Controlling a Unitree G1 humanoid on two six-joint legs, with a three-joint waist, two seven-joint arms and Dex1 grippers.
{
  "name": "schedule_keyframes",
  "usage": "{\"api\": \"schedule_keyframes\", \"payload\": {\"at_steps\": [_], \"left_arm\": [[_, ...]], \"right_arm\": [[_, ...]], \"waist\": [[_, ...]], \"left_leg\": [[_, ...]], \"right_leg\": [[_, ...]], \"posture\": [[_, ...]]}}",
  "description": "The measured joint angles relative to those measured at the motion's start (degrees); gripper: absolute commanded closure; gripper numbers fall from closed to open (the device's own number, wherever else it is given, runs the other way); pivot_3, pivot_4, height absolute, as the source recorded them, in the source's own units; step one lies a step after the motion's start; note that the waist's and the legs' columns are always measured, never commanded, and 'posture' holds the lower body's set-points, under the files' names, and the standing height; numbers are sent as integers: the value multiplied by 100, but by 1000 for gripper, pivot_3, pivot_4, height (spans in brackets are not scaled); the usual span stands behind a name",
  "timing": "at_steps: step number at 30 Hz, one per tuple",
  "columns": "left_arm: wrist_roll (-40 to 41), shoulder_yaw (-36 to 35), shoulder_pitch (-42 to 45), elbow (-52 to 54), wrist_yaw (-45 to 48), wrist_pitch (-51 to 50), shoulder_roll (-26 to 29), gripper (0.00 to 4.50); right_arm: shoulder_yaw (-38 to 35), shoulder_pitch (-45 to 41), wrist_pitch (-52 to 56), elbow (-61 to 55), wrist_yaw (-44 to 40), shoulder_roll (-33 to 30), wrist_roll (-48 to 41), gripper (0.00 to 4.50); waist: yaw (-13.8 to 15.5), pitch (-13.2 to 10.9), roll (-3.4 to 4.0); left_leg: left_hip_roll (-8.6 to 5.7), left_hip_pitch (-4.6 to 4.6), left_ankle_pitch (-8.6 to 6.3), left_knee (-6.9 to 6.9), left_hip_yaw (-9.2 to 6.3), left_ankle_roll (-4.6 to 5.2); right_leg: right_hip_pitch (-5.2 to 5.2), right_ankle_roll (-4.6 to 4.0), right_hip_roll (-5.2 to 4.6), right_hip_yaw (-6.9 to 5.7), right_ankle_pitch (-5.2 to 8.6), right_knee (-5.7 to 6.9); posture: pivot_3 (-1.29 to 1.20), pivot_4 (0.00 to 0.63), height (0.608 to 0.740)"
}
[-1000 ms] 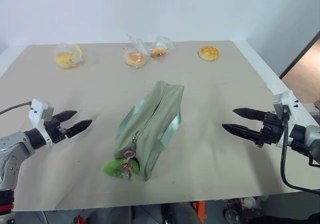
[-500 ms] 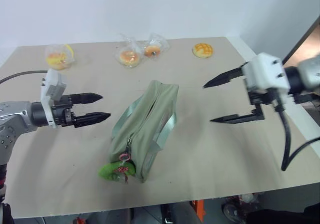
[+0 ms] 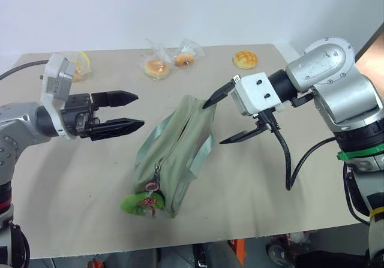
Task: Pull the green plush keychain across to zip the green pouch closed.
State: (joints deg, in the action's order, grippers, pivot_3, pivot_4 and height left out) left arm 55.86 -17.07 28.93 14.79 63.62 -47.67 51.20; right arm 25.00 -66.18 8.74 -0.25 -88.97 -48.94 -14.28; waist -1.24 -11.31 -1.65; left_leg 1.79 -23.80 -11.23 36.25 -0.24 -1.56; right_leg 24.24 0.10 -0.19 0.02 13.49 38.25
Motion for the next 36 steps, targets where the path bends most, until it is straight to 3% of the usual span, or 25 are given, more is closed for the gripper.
{"api": "schedule_keyframes", "payload": {"at_steps": [7,18,19,26,27,30,31,36], "left_arm": [[-6,-14,-270,41,217,33,138,0],[-321,102,-476,98,561,410,191,0],[-330,96,-514,105,561,425,192,0],[-417,97,-833,178,537,564,186,0],[-418,97,-850,178,532,608,186,0],[-426,94,-898,165,511,653,185,0],[-438,94,-931,149,498,665,176,0],[-540,95,-1024,22,433,756,126,0]], "right_arm": [[418,-42,-64,-100,-9,-12,-195,18],[906,-20,-498,224,-38,907,469,18],[903,-26,-517,294,-37,1010,517,540],[876,-33,-584,616,-39,1220,708,2890],[875,-32,-616,621,-43,1186,712,3388],[877,-32,-654,646,-48,1133,726,4266],[881,-32,-670,684,-51,1116,731,4470],[885,-88,-784,898,-60,1024,784,4470]], "waist": [[-1,0,0],[1,0,0],[1,1,-1],[1,0,-1],[1,1,-1],[1,0,-1],[1,1,-1],[0,0,0]], "left_leg": [[2,2,0,5,-3,0],[9,9,2,16,2,-3],[8,9,2,16,3,-3],[9,10,2,18,2,-3],[9,10,3,19,2,-3],[9,15,3,20,6,-3],[9,16,3,20,6,-3],[9,23,4,20,6,-4]], "right_leg": [[0,-6,5,1,-4,6],[4,-17,17,0,-9,28],[4,-16,17,0,-9,30],[8,-20,17,2,-8,40],[8,-20,17,1,-8,43],[8,-20,17,2,-8,48],[8,-20,17,2,-8,50],[8,-24,20,3,-7,59]], "posture": [[0,150,740],[0,150,740],[0,150,740],[0,150,740],[0,150,740],[0,150,740],[0,150,740],[0,150,740]]}}
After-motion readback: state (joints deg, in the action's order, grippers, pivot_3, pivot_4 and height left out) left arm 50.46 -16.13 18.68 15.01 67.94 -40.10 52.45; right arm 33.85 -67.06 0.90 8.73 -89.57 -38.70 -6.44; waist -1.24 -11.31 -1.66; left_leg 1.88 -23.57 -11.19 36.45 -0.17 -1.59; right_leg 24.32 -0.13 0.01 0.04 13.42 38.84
